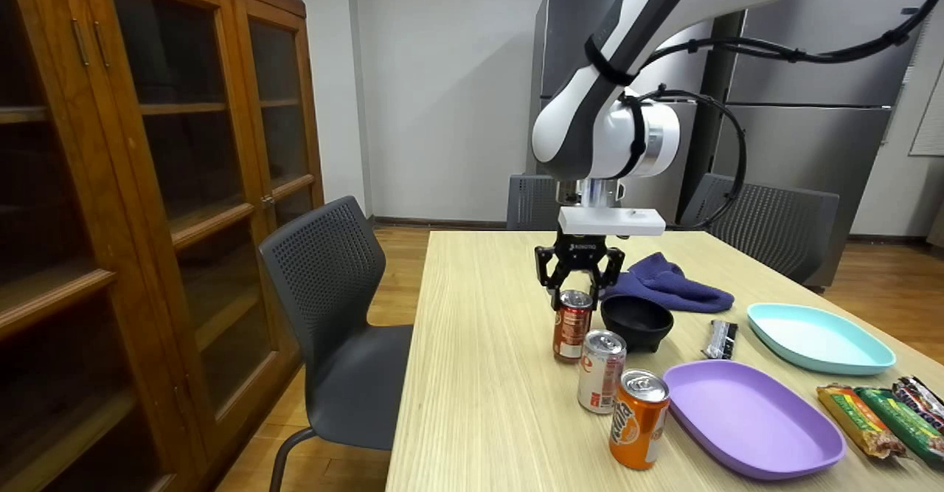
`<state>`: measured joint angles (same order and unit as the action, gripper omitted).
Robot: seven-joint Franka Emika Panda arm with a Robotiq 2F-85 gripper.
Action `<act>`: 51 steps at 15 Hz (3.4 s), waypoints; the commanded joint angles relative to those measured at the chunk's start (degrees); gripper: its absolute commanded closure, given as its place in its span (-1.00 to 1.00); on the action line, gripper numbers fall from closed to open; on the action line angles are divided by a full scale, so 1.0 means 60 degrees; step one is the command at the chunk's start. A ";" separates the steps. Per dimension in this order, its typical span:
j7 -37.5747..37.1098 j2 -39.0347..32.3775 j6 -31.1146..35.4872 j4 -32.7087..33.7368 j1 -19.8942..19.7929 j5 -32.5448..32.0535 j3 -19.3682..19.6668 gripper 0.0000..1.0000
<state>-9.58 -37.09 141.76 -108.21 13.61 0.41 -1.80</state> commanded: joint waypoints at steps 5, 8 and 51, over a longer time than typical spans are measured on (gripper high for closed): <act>-0.0271 0.1799 -0.0388 -0.0780 -0.0091 -0.0062 -0.0088 0.24; -0.0304 0.2573 -0.0401 -0.1274 -0.0168 -0.0063 -0.0075 0.24; -0.0984 0.2914 0.2542 -0.5128 -0.2460 0.1618 0.1176 0.09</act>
<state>-14.05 -19.22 156.92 -140.05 -0.99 9.61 5.43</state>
